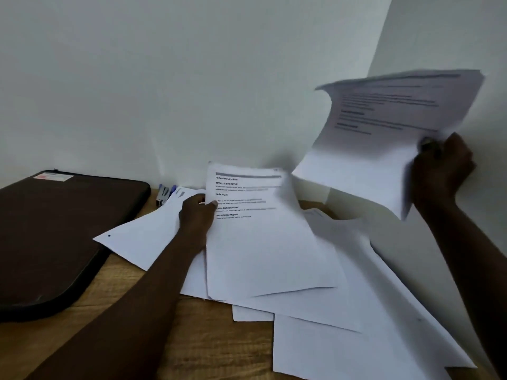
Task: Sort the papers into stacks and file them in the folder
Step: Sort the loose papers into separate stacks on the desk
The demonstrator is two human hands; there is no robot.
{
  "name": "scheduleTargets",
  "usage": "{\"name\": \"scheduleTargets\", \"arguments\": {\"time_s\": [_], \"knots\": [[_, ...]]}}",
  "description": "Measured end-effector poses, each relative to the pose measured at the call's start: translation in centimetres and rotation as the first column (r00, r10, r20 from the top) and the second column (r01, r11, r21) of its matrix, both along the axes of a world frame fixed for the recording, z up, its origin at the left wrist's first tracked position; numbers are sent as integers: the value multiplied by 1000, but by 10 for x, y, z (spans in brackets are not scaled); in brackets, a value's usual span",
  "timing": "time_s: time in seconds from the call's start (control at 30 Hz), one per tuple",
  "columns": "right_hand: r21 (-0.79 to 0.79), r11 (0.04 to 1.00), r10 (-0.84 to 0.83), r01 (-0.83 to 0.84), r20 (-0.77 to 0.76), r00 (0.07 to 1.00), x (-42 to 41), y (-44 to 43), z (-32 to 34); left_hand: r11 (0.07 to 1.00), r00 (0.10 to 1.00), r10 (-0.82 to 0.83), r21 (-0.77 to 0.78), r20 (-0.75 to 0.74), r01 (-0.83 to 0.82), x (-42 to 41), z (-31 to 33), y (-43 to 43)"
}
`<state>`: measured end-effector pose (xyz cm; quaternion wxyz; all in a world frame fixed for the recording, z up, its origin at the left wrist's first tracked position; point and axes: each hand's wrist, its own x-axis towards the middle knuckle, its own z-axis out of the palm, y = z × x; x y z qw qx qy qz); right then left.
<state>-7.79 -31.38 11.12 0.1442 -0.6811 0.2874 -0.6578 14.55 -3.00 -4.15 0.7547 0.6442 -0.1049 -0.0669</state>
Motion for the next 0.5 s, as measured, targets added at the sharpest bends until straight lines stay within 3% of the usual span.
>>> {"name": "scheduleTargets", "arguments": {"time_s": [0.13,0.27,0.4,0.5], "knots": [[168,966,231,-195,-230,945,23,5,-9,1000,999,21,7,-40,-20,11,-6,7],[407,816,560,-410,-384,734,50,32,-82,999,997,-34,-29,-64,32,-6,8,4],[449,770,635,-454,-462,619,62,61,-124,993,992,-107,-65,-61,104,-10,12,-1],[434,789,611,-435,-477,632,63,61,-131,985,986,-138,-120,-91,126,-13,16,-3]]}}
